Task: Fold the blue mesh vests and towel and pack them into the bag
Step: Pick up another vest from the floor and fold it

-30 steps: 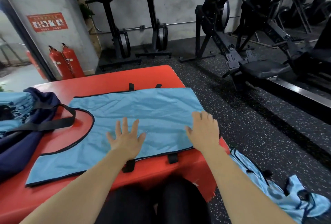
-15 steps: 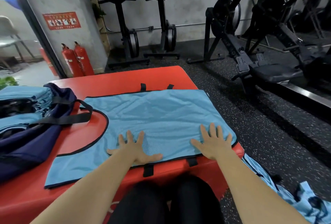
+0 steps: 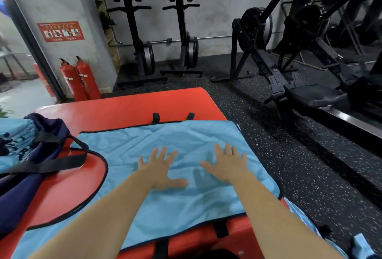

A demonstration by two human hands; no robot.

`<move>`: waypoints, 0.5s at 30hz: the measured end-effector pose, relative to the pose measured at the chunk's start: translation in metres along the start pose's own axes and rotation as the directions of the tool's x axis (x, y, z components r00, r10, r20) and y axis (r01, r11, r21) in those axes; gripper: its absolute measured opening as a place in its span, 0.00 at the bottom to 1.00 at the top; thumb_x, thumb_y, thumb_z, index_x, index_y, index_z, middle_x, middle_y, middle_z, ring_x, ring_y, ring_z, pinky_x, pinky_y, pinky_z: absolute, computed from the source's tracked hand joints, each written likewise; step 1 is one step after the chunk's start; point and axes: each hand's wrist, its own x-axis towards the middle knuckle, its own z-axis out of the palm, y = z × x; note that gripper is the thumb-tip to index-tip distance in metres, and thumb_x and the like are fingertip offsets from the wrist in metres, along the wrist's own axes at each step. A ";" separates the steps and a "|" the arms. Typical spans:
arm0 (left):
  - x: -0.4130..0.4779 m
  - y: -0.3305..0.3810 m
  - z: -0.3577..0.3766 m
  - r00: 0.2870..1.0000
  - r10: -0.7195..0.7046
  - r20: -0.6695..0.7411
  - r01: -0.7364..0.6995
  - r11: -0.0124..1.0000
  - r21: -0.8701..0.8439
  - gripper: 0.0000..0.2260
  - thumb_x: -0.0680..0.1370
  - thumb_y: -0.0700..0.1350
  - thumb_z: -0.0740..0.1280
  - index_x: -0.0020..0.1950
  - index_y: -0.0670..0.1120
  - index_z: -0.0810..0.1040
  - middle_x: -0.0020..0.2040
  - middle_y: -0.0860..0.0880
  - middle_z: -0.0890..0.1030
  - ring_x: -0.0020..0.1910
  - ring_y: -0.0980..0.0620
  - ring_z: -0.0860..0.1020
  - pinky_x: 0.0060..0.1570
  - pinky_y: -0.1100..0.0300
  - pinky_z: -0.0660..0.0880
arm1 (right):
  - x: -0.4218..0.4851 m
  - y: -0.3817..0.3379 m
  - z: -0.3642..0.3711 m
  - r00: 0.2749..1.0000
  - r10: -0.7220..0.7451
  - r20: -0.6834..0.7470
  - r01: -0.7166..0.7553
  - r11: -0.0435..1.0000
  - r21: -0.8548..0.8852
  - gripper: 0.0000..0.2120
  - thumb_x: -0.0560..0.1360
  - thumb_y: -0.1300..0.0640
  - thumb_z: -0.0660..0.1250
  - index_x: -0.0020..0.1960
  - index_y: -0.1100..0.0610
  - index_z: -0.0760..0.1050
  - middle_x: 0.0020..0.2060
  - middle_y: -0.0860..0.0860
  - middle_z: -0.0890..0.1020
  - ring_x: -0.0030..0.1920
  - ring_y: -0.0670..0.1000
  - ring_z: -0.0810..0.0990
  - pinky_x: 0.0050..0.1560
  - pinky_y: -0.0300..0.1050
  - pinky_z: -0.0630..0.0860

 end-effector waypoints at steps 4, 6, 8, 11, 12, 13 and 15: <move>0.027 0.002 0.001 0.996 0.089 -0.017 -0.088 0.995 0.047 0.60 0.49 0.86 0.52 0.77 0.66 0.39 0.80 0.54 0.38 0.79 0.49 0.37 0.71 0.34 0.40 | 0.041 0.009 -0.004 0.994 -0.094 -0.061 0.095 0.995 0.009 0.37 0.78 0.33 0.52 0.79 0.52 0.49 0.78 0.56 0.52 0.77 0.56 0.52 0.73 0.58 0.53; 0.044 0.005 -0.017 0.986 0.090 -0.137 -0.086 0.996 0.039 0.54 0.51 0.85 0.54 0.74 0.63 0.58 0.77 0.55 0.57 0.77 0.51 0.54 0.73 0.39 0.50 | 0.066 0.011 -0.011 0.948 -0.048 -0.314 0.067 0.997 0.048 0.28 0.80 0.39 0.55 0.73 0.55 0.63 0.71 0.56 0.68 0.70 0.57 0.65 0.66 0.54 0.62; 0.066 0.006 -0.038 0.949 0.074 -0.306 -0.072 0.997 0.017 0.38 0.63 0.79 0.61 0.65 0.57 0.71 0.65 0.57 0.71 0.67 0.54 0.68 0.67 0.49 0.60 | 0.092 0.012 -0.024 0.883 0.078 -0.462 -0.018 0.991 0.134 0.23 0.80 0.43 0.57 0.67 0.57 0.69 0.64 0.56 0.74 0.65 0.58 0.69 0.62 0.52 0.66; 0.103 0.007 -0.061 0.913 0.098 -0.396 -0.098 0.995 0.021 0.21 0.77 0.64 0.62 0.65 0.55 0.73 0.67 0.56 0.73 0.67 0.53 0.70 0.67 0.52 0.62 | 0.130 0.016 -0.040 0.878 0.211 -0.430 -0.125 0.968 0.220 0.21 0.79 0.45 0.60 0.66 0.57 0.69 0.64 0.56 0.73 0.66 0.58 0.68 0.63 0.54 0.65; 0.116 0.007 -0.066 0.919 0.103 -0.382 -0.101 0.995 0.025 0.20 0.79 0.60 0.62 0.68 0.54 0.71 0.69 0.56 0.72 0.69 0.53 0.69 0.69 0.52 0.60 | 0.141 0.018 -0.043 0.899 0.200 -0.390 -0.133 0.972 0.192 0.20 0.78 0.47 0.61 0.67 0.57 0.68 0.65 0.56 0.72 0.67 0.58 0.67 0.64 0.55 0.64; 0.129 0.007 -0.069 0.923 0.100 -0.372 -0.095 0.995 0.031 0.20 0.80 0.57 0.62 0.71 0.54 0.69 0.71 0.55 0.71 0.70 0.53 0.68 0.70 0.52 0.58 | 0.151 0.019 -0.043 0.923 0.151 -0.355 -0.111 0.985 0.128 0.19 0.78 0.51 0.62 0.66 0.56 0.68 0.65 0.54 0.72 0.67 0.57 0.65 0.65 0.56 0.63; 0.153 0.006 -0.075 0.922 0.078 -0.379 -0.064 0.997 0.050 0.21 0.80 0.51 0.62 0.73 0.52 0.67 0.72 0.53 0.71 0.71 0.51 0.67 0.69 0.51 0.57 | 0.165 0.020 -0.043 0.951 0.026 -0.307 -0.038 0.999 -0.032 0.16 0.75 0.58 0.61 0.63 0.54 0.69 0.62 0.52 0.74 0.66 0.56 0.64 0.66 0.57 0.60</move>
